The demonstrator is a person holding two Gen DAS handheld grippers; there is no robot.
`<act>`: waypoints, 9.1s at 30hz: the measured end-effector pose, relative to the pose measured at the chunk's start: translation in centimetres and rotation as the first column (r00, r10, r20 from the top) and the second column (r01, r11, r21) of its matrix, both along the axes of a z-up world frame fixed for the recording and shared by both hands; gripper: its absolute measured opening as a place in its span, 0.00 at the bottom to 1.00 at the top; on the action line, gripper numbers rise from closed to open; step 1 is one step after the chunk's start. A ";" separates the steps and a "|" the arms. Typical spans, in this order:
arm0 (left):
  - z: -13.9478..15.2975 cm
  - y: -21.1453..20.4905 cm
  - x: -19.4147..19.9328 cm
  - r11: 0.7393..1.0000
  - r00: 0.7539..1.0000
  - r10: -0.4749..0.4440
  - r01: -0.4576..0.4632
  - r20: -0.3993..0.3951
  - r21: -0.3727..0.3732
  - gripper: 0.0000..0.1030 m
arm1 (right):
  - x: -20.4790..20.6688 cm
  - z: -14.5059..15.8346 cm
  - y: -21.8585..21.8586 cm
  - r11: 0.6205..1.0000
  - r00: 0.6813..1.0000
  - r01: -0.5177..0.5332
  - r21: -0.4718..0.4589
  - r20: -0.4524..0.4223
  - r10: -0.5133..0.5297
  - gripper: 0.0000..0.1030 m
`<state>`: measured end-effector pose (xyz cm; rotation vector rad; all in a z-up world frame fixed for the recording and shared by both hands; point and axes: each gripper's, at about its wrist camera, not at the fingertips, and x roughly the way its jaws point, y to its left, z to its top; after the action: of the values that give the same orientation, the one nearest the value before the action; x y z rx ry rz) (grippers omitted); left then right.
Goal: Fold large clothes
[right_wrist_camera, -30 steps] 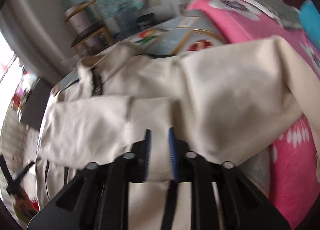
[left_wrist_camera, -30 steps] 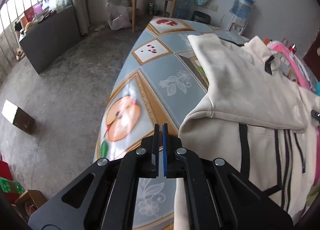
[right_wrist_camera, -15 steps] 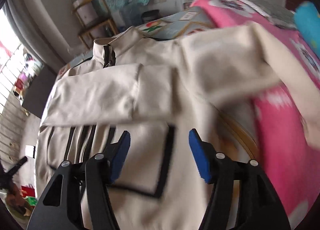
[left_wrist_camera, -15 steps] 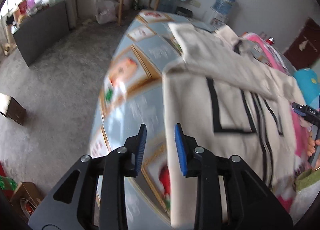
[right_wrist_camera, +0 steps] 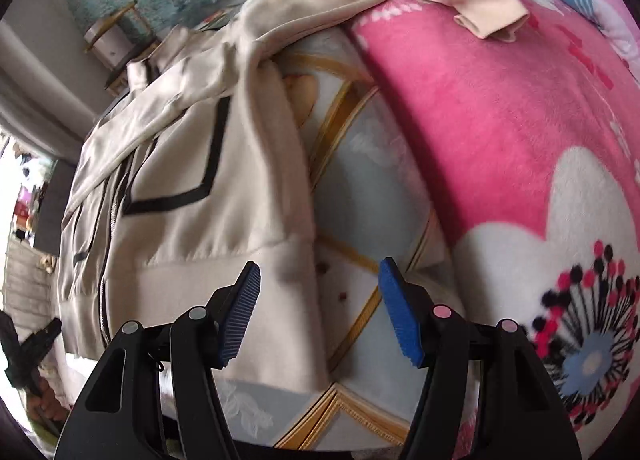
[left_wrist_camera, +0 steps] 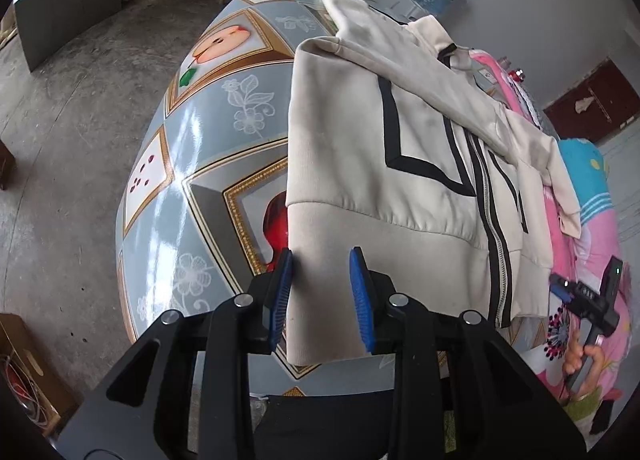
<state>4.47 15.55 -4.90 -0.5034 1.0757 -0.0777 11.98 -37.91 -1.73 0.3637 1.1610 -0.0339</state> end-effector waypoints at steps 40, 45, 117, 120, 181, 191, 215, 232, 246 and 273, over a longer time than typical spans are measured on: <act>6.2 -1.5 1.1 0.936 0.991 -0.082 0.041 0.103 0.350 0.29 | -1.2 6.6 6.4 0.968 0.968 -0.189 -0.165 0.133 0.211 0.50; 2.5 -0.6 9.8 0.927 0.997 -0.073 0.065 0.007 0.368 0.29 | 2.8 4.1 9.9 0.955 0.956 -0.265 -0.131 0.094 0.278 0.50; -0.5 -11.2 22.4 0.869 0.972 -0.229 0.228 -0.051 0.438 0.94 | 15.4 1.6 10.8 0.825 0.972 -0.224 0.519 0.054 0.230 0.50; -0.5 -11.1 22.5 0.869 0.970 -0.235 0.236 -0.056 0.434 0.94 | 14.1 5.1 9.8 0.879 0.961 -0.275 0.389 0.153 0.232 0.56; 2.0 -18.8 14.7 0.940 0.936 -0.338 0.340 0.096 -0.005 0.04 | 5.4 -1.7 6.4 0.993 0.987 -0.090 0.080 0.142 0.078 0.43; 13.1 -8.2 21.2 0.975 0.948 -0.220 0.206 0.232 0.083 0.04 | 5.5 -1.8 5.9 0.991 0.988 -0.093 0.093 0.135 0.080 0.35; 2.0 -3.7 22.8 0.981 0.994 -0.110 0.113 -0.028 0.155 0.07 | 6.0 -1.6 7.2 0.995 0.988 -0.102 0.008 0.115 0.100 0.35; 1.8 -2.5 22.3 0.967 0.994 -0.107 0.105 -0.005 0.232 0.07 | 14.1 8.7 4.4 0.987 0.959 -0.134 -0.087 0.238 0.151 0.42; 1.8 -1.8 21.1 0.976 0.989 -0.119 0.100 0.088 0.193 0.07 | 29.7 0.7 3.4 0.995 0.990 -0.087 -0.057 0.108 0.093 0.06; 0.8 -4.7 24.0 0.941 0.982 -0.183 0.162 0.042 0.298 0.12 | 20.1 -1.3 10.3 0.919 0.930 -0.337 -0.206 0.081 0.360 0.47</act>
<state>28.48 10.83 -4.07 -0.1360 1.0401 -0.0872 32.13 -27.56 -3.03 -0.0146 1.0818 0.1874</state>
